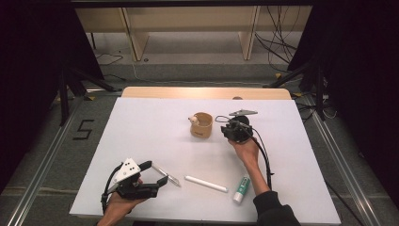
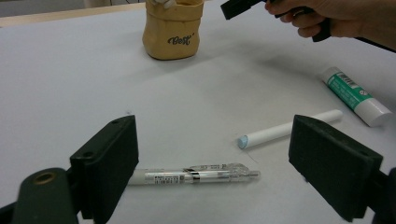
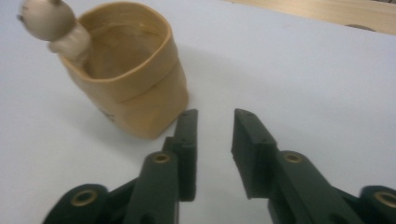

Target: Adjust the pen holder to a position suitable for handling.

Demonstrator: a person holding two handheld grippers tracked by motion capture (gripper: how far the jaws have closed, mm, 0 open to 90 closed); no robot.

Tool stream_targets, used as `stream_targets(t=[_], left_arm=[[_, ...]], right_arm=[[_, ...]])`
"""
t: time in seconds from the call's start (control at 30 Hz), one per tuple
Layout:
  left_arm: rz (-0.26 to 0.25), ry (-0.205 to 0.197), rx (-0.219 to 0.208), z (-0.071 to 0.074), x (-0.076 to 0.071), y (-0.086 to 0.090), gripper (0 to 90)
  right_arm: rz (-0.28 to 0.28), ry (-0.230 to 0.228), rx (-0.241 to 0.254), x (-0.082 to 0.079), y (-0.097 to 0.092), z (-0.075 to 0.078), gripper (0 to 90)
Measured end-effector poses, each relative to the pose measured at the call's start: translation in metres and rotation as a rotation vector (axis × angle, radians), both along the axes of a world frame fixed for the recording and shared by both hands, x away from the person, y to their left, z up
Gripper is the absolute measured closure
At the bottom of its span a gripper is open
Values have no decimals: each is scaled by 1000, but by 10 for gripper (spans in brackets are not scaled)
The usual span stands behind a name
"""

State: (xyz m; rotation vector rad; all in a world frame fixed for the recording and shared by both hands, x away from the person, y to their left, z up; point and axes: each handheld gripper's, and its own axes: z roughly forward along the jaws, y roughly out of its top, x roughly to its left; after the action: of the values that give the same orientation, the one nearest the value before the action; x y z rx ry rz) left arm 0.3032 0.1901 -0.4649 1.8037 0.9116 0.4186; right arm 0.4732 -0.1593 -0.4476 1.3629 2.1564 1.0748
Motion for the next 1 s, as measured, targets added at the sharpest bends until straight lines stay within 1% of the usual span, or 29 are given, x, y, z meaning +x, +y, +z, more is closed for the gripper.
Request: stream_targets(t=[0.13, 0.17, 0.2, 0.27, 0.3, 0.33, 0.37, 0.47, 0.53, 0.6, 0.8, 1.0], left_arm=[[2, 3, 0, 0, 0, 0, 154], [2, 3, 1, 0, 0, 0, 154], [2, 3, 2, -1, 0, 0, 154], [3, 3, 2, 0, 0, 0, 154], [4, 3, 0, 0, 0, 0, 154], [4, 3, 0, 0, 0, 0, 154], [5, 4, 1, 0, 0, 0, 154], [4, 10, 1, 0, 0, -2, 154], [-1, 13, 9, 0, -1, -4, 154], [-4, 12, 17, 0, -2, -5, 154], [-4, 25, 10, 0, -2, -7, 154], [-11, 33, 10, 0, -4, -14, 154]], right_arm=[[24, -19, 29, -13, -7, 9, 574], [28, -29, 45, -19, -10, 13, 535], [28, -29, 45, -19, -10, 13, 535], [39, -38, 54, -26, -13, 17, 518], [46, -39, 59, -32, -17, 20, 484], [48, -42, 61, -35, -19, 20, 469], [48, -42, 61, -35, -19, 20, 469], [45, -49, 60, -45, -25, 20, 436], [43, -46, 66, -50, -29, 19, 417], [46, -54, 74, -55, -32, 17, 408], [58, -72, 96, -74, -45, 11, 385], [56, -91, 112, -93, -59, 11, 371]])
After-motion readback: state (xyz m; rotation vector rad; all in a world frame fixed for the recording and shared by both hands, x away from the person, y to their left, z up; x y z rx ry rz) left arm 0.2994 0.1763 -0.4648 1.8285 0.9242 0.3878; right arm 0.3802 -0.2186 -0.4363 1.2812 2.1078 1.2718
